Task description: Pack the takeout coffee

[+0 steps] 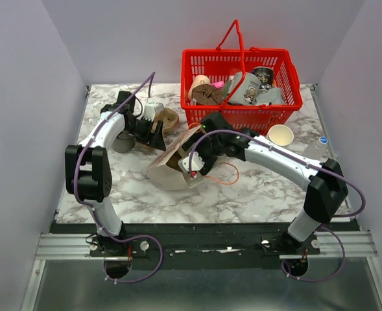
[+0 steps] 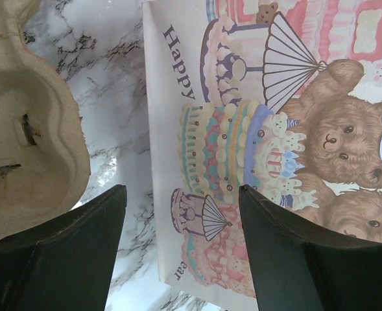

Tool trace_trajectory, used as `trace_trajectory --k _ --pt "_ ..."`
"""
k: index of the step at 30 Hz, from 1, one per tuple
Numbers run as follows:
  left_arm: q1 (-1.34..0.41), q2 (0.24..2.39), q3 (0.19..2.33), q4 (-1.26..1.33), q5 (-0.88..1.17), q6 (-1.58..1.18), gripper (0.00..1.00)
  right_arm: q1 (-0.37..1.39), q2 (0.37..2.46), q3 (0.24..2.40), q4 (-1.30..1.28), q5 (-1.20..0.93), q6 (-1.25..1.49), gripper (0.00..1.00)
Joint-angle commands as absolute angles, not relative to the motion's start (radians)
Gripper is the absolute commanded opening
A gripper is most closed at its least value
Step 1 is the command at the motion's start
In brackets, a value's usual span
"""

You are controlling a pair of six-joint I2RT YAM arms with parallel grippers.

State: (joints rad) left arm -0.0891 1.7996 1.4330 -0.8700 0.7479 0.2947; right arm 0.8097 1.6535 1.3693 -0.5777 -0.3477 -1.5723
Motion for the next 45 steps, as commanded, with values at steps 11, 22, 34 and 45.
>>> trace_trajectory --k 11,22,34,45 --pt "-0.094 1.825 1.463 -0.897 0.762 0.308 0.78 0.808 1.752 1.431 -0.663 -0.308 -1.618 0.01" --pt "-0.094 1.818 1.470 -0.907 0.769 0.311 0.78 0.807 1.827 1.463 -0.767 -0.296 -1.661 0.00" --pt "-0.094 1.711 1.390 -0.879 0.779 0.310 0.78 0.808 1.921 1.493 -0.733 -0.241 -1.703 0.01" --pt "-0.091 1.677 1.348 -0.810 0.805 0.287 0.79 0.808 1.818 1.494 -0.704 -0.204 -1.563 0.59"
